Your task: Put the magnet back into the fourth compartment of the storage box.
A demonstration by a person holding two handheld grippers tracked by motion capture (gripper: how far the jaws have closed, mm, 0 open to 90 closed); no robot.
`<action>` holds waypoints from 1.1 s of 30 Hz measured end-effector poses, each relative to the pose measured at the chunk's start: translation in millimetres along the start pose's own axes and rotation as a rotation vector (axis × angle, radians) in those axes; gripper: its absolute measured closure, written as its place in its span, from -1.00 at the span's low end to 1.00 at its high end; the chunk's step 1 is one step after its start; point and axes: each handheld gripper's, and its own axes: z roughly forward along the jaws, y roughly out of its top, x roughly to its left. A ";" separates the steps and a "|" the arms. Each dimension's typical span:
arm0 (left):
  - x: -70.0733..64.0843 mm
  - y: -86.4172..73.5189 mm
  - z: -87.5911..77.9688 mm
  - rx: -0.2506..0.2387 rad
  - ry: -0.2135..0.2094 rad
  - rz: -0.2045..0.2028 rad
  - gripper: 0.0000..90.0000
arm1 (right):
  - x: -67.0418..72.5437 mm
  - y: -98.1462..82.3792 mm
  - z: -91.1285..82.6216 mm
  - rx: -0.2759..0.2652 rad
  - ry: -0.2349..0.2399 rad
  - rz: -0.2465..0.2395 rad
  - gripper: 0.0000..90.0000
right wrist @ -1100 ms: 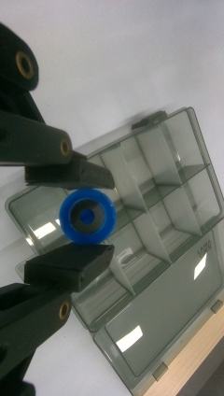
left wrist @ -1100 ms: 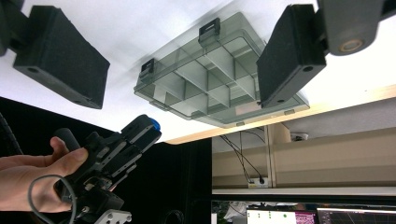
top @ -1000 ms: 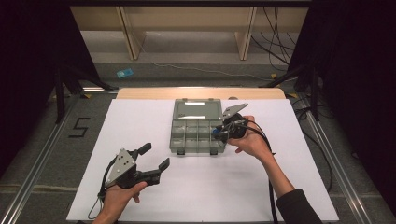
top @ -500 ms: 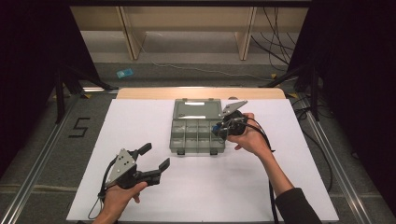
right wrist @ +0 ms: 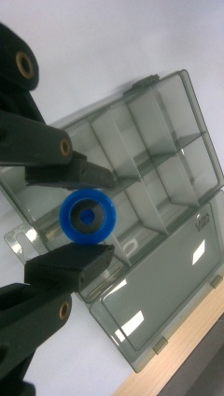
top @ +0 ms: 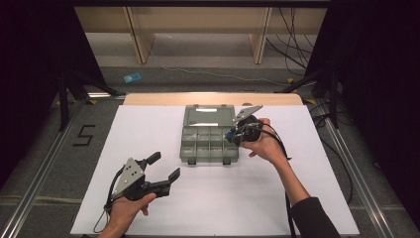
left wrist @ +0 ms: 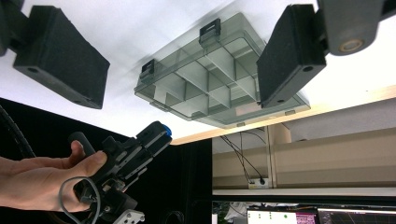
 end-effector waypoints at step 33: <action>-1.2 -0.5 0.2 0.020 0.005 0.003 -0.64 | -22.0 6.3 18.8 0.054 -0.036 0.043 0.39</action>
